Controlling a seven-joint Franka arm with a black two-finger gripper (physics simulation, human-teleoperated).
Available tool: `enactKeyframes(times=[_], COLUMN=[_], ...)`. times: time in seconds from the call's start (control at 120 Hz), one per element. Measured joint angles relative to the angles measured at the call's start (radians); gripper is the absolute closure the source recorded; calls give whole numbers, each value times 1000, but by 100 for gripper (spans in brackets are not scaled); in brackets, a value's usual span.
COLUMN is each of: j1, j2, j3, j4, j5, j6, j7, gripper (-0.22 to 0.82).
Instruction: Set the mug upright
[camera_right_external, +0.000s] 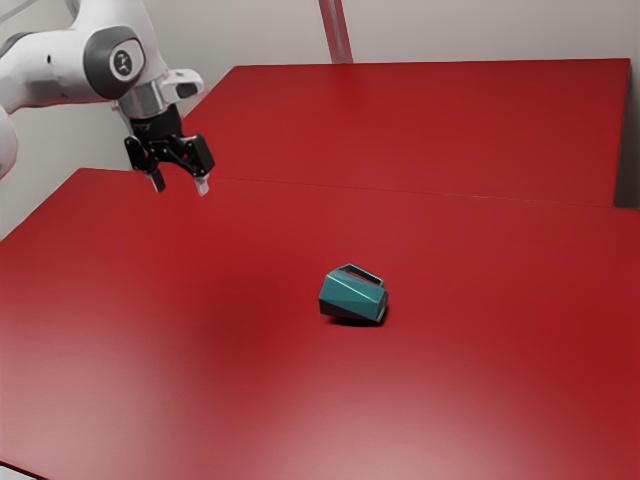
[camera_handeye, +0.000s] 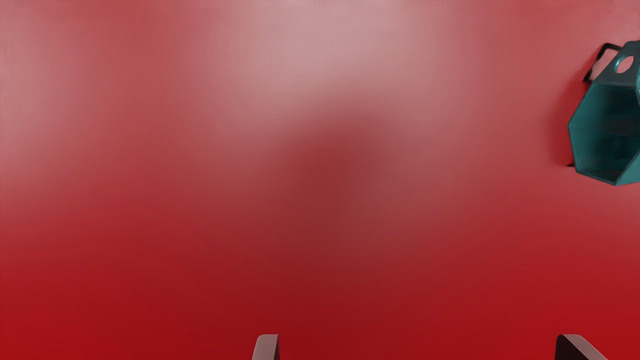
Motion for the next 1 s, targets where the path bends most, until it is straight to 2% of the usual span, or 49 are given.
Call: enactKeyframes(times=[0.158, 0.3, 0.4, 0.5, 0.55, 0.642, 0.733, 1.0], j1=[-5, 1, 27, 93, 148, 244, 274, 224], j2=[-56, -132, -157, -146, -142, -129, -76, 10], j3=[11, 12, 10, 1, -31, -107, -131, -136], j4=[-68, -258, -371, -443, -477, -513, -522, -521], j5=[-27, -110, -278, -574, -720, -888, -1009, -1139], j6=[129, 346, 504, 616, 655, 701, 709, 677], j7=[13, 12, 38, 140, 211, 341, 472, 795], gripper=[0, 0, 0, 0, 0, 0, 0, 0])
